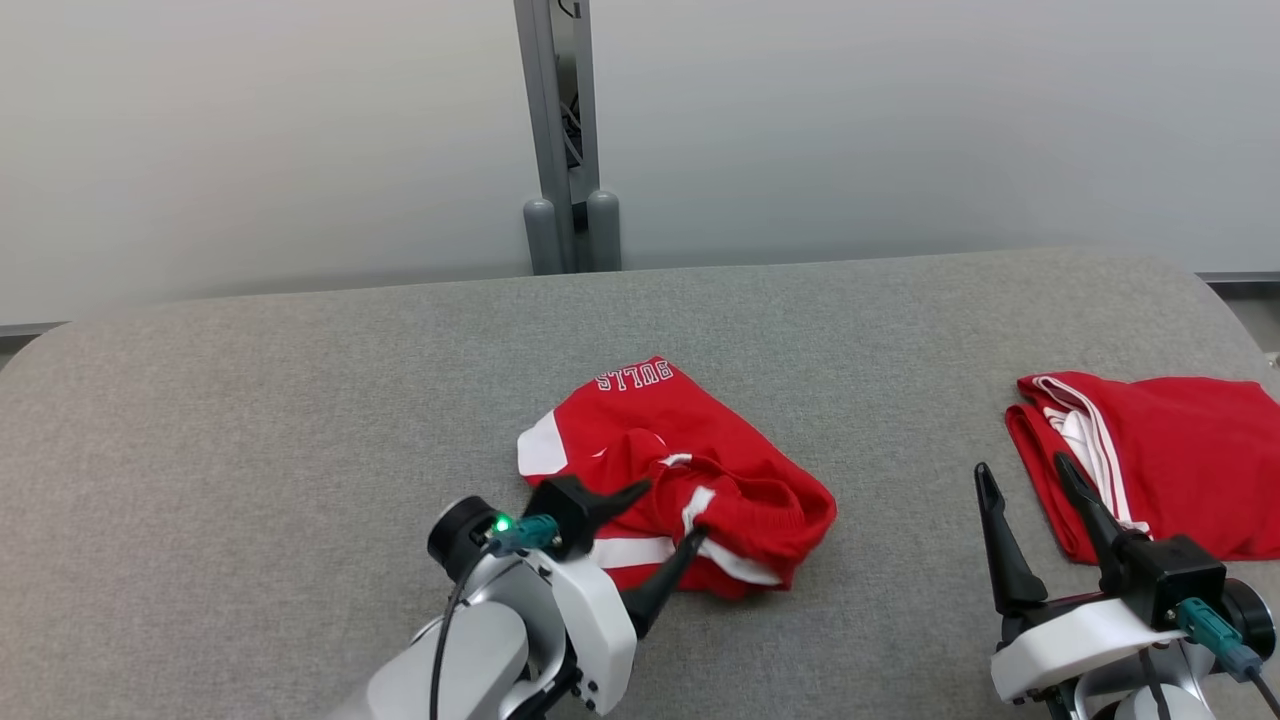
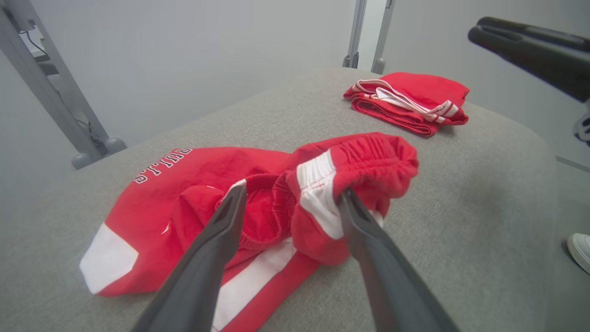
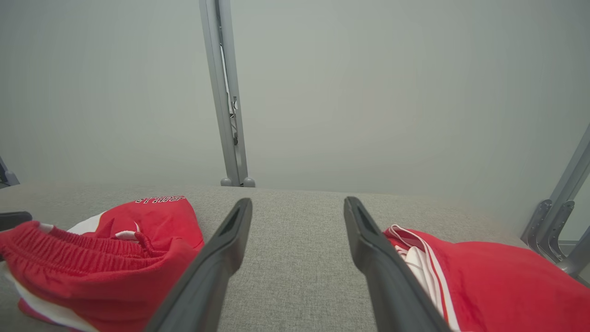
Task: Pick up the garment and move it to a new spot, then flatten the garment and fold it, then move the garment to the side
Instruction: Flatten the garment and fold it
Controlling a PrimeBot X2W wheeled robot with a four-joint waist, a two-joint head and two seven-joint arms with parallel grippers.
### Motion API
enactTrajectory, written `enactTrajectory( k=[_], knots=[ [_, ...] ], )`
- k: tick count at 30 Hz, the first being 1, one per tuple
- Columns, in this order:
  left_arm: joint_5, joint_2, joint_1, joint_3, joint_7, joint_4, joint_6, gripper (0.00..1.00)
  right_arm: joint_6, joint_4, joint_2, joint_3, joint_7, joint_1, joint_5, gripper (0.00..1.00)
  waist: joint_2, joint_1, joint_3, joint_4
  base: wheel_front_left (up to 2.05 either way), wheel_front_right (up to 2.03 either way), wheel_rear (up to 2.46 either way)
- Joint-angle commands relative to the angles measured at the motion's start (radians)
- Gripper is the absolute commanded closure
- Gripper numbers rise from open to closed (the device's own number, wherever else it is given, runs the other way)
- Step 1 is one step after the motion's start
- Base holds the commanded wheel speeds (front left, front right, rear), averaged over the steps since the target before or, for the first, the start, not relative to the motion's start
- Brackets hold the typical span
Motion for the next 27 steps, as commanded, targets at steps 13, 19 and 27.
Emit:
enactTrajectory(
  k=[13, 19, 27],
  knots=[
    [-0.152, 0.142, 0.028, -0.212, 0.192, -0.253, -0.015, 0.0, 0.0, 0.004, -0.006, -0.009, -0.005, 0.009, 0.001, 0.0, 0.0, 0.0, -0.019, 0.017, 0.0, 0.0, 0.0],
    [-0.195, 0.256, 0.028, -0.22, 0.223, -0.372, -0.015, 0.0, 0.0, 0.003, -0.006, -0.014, -0.005, 0.01, 0.002, 0.0, 0.0, 0.0, -0.024, 0.032, 0.0, 0.0, 0.0],
    [-0.225, 0.272, 0.063, -0.016, -0.005, -0.232, 0.149, 0.0, 0.0, -0.019, -0.006, 0.0, -0.005, 0.019, 0.007, 0.0, 0.0, 0.0, -0.031, 0.059, 0.0, 0.0, 0.0]
  ],
)
